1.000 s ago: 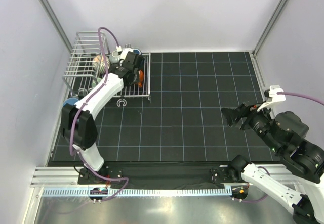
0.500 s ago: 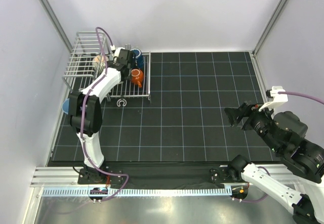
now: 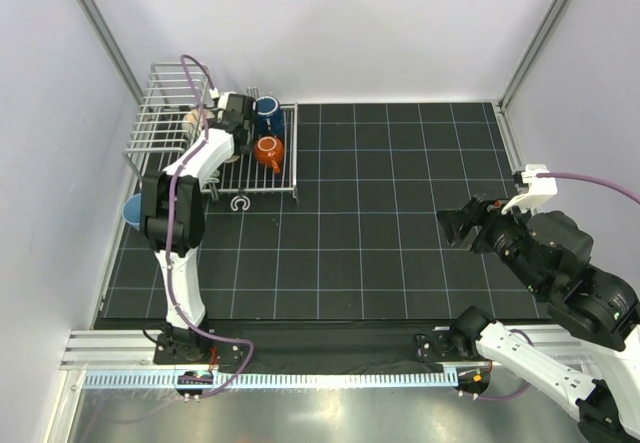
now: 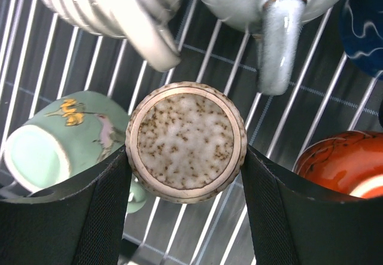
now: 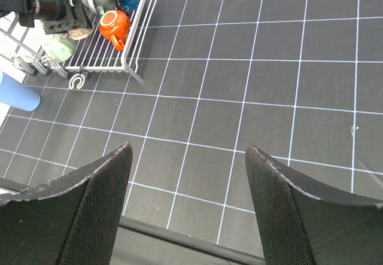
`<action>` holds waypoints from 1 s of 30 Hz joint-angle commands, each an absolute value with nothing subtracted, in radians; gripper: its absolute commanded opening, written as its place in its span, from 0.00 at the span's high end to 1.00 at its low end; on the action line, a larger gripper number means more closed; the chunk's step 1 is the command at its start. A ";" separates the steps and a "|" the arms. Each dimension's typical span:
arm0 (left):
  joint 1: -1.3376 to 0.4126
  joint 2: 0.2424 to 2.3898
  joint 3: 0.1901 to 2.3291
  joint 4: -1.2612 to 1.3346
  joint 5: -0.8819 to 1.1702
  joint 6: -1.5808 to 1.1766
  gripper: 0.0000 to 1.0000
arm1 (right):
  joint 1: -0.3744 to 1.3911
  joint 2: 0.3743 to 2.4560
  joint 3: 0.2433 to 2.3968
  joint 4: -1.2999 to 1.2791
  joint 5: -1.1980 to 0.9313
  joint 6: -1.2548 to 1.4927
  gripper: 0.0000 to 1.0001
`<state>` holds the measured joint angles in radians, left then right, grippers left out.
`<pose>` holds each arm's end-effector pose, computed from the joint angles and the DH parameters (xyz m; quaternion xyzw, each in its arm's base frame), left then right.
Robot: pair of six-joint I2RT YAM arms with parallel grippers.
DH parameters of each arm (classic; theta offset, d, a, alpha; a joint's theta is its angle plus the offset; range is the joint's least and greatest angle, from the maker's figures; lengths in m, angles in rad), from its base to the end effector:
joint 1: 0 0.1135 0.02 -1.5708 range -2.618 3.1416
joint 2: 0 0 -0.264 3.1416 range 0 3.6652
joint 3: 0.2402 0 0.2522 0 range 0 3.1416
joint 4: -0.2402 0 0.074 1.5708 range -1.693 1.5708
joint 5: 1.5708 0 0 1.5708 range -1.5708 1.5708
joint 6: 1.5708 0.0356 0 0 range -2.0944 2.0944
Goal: Load the cups into the dish rack
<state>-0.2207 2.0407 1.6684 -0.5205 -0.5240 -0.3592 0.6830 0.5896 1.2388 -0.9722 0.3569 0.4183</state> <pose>0.4481 -0.0823 0.2340 -0.1489 0.9028 0.1422 0.3776 0.0553 0.0290 0.4221 -0.0026 0.8054 0.1781 0.5653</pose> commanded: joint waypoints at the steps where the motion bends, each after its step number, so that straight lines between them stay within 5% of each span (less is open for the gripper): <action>1: -0.218 2.062 1.730 -0.474 -0.529 -0.357 1.00 | 0.684 0.600 1.246 -0.931 0.373 0.440 0.23; 10: -0.203 2.108 1.758 -0.512 -0.515 -0.385 0.91 | 0.684 0.591 1.244 -0.937 0.374 0.466 0.23; 17: -0.201 2.126 1.784 -0.546 -0.503 -0.390 0.62 | 0.684 0.581 1.238 -0.943 0.371 0.483 0.23; 30: -0.206 2.033 1.799 -0.633 -0.472 -0.422 0.23 | 0.684 0.568 1.236 -0.937 0.345 0.482 0.23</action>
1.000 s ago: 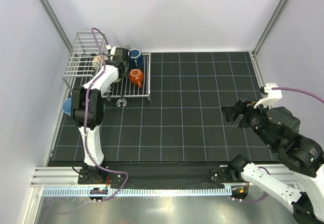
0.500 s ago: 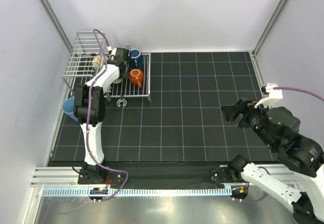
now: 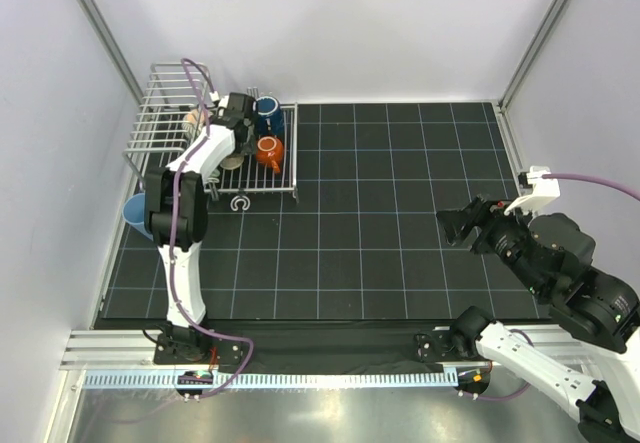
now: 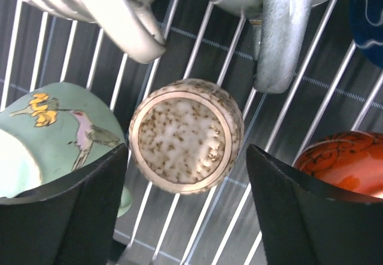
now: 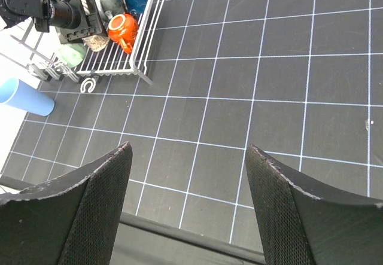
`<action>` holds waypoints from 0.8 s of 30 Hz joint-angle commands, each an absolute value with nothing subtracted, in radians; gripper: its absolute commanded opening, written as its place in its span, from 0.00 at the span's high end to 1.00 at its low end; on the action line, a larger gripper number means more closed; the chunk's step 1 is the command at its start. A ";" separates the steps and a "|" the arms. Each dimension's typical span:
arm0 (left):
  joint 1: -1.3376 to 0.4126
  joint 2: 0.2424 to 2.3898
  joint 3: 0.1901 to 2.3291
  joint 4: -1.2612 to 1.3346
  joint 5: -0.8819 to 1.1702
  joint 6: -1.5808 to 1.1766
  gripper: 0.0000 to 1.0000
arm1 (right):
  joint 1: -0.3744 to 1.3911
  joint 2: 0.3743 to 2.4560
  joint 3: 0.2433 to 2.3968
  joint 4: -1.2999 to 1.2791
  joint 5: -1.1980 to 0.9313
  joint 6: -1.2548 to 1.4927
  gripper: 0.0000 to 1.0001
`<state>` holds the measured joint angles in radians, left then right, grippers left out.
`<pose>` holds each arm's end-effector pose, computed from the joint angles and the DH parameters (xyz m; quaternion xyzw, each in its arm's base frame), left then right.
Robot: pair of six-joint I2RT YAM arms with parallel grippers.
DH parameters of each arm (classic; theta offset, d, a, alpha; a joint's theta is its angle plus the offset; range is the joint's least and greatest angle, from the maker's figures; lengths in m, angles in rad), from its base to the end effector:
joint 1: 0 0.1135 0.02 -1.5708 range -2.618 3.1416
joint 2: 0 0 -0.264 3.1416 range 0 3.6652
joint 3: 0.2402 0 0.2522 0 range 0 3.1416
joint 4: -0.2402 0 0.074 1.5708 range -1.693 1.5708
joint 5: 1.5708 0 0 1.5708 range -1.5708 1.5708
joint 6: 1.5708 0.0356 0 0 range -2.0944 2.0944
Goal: Load the cups into the dish rack
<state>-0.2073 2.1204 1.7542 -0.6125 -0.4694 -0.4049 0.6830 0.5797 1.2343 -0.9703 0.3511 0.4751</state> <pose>0.4604 -0.0804 0.2192 -0.1593 0.9190 0.1266 0.3376 0.0535 0.0278 0.4215 0.0193 0.8034 0.1980 0.5613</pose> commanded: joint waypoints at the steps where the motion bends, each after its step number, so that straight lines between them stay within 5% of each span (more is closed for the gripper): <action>1: -0.206 2.025 1.795 -0.635 -0.471 -0.419 0.21 | 0.684 0.565 1.236 -0.937 0.344 0.483 0.23; 4: -0.206 2.023 1.810 -0.667 -0.469 -0.411 0.12 | 0.684 0.558 1.232 -0.939 0.337 0.483 0.23; 13: -0.403 1.846 1.830 -0.742 -0.477 -0.394 0.17 | 0.684 0.528 1.224 -0.956 0.324 0.485 0.23; 24: -0.442 1.468 1.691 -0.983 -0.567 -0.540 0.22 | 0.684 0.603 1.209 -0.885 0.241 0.407 0.23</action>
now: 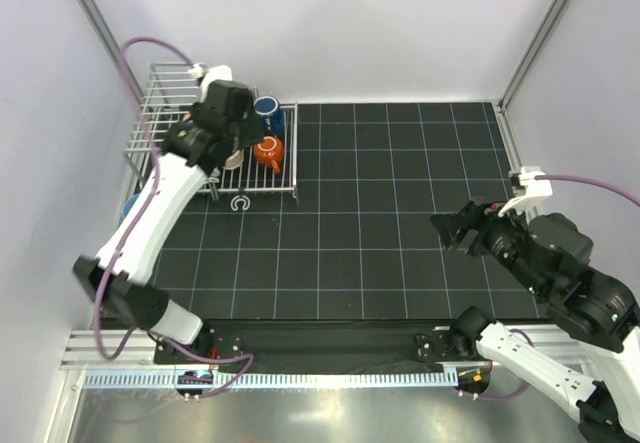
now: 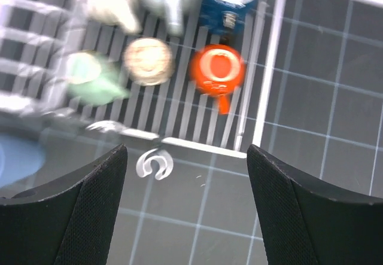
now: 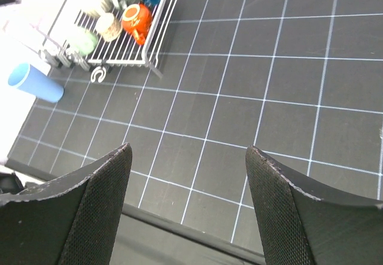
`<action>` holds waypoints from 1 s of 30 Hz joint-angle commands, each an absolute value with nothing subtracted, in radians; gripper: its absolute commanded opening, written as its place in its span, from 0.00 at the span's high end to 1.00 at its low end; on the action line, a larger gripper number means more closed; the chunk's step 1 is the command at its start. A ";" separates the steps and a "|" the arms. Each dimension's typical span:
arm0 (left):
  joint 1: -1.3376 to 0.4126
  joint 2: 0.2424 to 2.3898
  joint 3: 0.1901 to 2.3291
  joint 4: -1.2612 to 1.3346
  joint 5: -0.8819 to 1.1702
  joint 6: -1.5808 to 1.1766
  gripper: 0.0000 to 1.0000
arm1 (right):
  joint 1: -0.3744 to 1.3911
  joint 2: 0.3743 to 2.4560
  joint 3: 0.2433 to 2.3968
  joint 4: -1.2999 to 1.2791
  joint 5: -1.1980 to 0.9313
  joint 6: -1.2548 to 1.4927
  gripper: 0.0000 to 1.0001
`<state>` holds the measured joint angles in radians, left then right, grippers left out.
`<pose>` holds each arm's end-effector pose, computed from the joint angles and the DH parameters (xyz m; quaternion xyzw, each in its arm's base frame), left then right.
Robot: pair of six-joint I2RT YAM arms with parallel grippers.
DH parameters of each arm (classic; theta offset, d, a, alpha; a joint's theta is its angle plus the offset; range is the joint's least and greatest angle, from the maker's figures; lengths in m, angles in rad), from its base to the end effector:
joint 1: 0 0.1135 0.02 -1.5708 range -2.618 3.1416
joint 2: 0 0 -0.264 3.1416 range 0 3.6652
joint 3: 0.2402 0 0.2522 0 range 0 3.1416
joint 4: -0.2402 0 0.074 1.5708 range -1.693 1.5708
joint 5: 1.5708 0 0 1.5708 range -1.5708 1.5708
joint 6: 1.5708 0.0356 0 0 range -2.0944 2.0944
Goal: Load the cups into the dish rack
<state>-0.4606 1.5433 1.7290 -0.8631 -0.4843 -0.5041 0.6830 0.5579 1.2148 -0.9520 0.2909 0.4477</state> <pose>0.2982 -0.1294 0.4155 -0.1226 0.8731 -0.0030 0.4719 0.0505 0.0279 0.4189 -0.0076 0.7995 0.2173 0.5599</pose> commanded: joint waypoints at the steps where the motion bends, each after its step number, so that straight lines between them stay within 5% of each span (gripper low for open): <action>1: -0.436 1.435 1.674 -0.994 -0.580 -0.548 0.22 | 0.684 0.623 1.206 -0.874 0.233 0.402 0.23; 13: -0.026 1.135 1.445 -1.172 -0.574 -0.762 0.29 | 0.684 0.715 1.219 -0.822 0.100 0.353 0.23; 20: 0.155 1.166 1.341 -1.212 -0.675 -0.880 0.30 | 0.684 0.747 1.235 -0.821 0.054 0.347 0.23; 30: 0.362 1.321 1.298 -1.078 -0.506 -0.897 0.33 | 0.683 0.706 1.209 -0.854 0.063 0.353 0.23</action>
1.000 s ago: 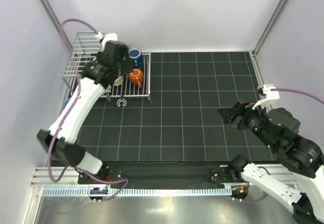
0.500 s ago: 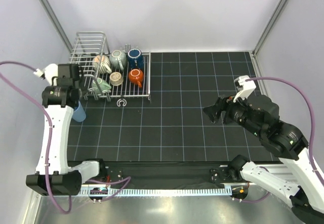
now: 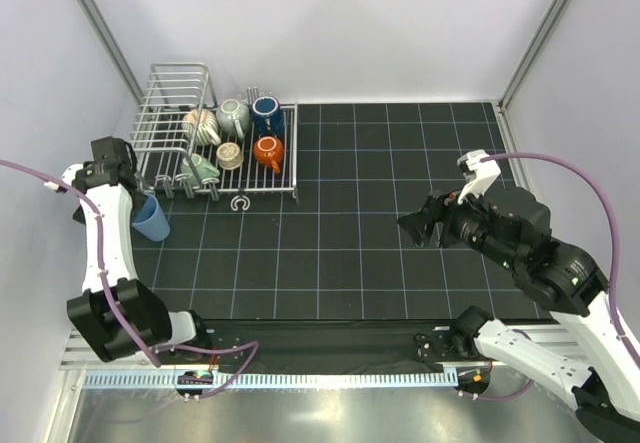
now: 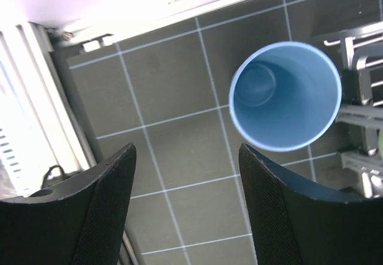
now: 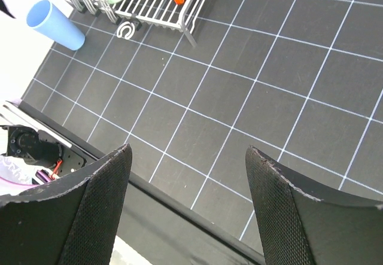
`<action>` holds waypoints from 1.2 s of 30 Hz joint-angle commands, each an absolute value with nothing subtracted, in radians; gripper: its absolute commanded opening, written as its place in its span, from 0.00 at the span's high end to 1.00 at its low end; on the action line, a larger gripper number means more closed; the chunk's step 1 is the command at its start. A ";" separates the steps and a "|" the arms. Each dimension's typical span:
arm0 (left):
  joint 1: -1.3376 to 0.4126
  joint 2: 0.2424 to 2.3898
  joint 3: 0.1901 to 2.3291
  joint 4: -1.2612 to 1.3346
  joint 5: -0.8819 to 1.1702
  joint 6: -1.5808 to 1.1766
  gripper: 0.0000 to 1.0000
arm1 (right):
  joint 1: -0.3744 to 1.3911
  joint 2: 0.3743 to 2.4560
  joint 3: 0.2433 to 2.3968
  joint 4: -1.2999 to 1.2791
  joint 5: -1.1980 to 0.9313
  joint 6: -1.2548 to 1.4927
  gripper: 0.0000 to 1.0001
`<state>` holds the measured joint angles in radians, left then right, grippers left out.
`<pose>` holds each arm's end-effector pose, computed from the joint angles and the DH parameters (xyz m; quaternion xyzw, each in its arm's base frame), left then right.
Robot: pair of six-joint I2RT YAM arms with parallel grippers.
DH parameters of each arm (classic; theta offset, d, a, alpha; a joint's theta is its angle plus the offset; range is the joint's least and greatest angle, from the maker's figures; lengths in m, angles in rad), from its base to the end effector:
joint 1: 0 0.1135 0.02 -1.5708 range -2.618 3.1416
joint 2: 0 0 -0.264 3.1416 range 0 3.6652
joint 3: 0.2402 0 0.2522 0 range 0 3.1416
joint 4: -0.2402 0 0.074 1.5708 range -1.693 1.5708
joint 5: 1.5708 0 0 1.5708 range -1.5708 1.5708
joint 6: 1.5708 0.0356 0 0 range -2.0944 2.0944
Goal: Load the cups into the dish rack
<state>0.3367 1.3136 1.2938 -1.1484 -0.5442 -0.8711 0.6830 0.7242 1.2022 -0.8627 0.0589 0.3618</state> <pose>0.2203 0.0966 0.3278 -0.5801 0.7463 0.2031 0.2553 0.0895 0.0701 0.4133 -0.1163 0.8208 0.2576 0.4963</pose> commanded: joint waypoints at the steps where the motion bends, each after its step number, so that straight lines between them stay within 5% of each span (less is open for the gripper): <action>1: 0.376 1.328 1.296 -1.065 -0.502 -0.899 0.33 | 0.684 0.701 1.206 -0.857 0.066 0.350 0.23; 23: 0.385 1.517 1.235 -0.948 -0.503 -0.943 0.36 | 0.684 0.723 1.206 -0.848 0.084 0.359 0.23; 28: 0.385 1.537 1.232 -0.945 -0.514 -0.945 0.53 | 0.684 0.718 1.209 -0.859 0.089 0.364 0.22; 32: 0.385 1.511 1.223 -0.956 -0.525 -0.948 0.85 | 0.683 0.719 1.209 -0.861 0.087 0.364 0.22; 36: 0.387 1.465 1.203 -0.966 -0.529 -0.933 1.00 | 0.684 0.732 1.213 -0.854 0.074 0.364 0.23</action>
<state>0.3786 1.5269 1.2179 -0.9653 -0.4889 -0.9352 0.6830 0.7197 1.1992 -0.8688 0.0753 0.3641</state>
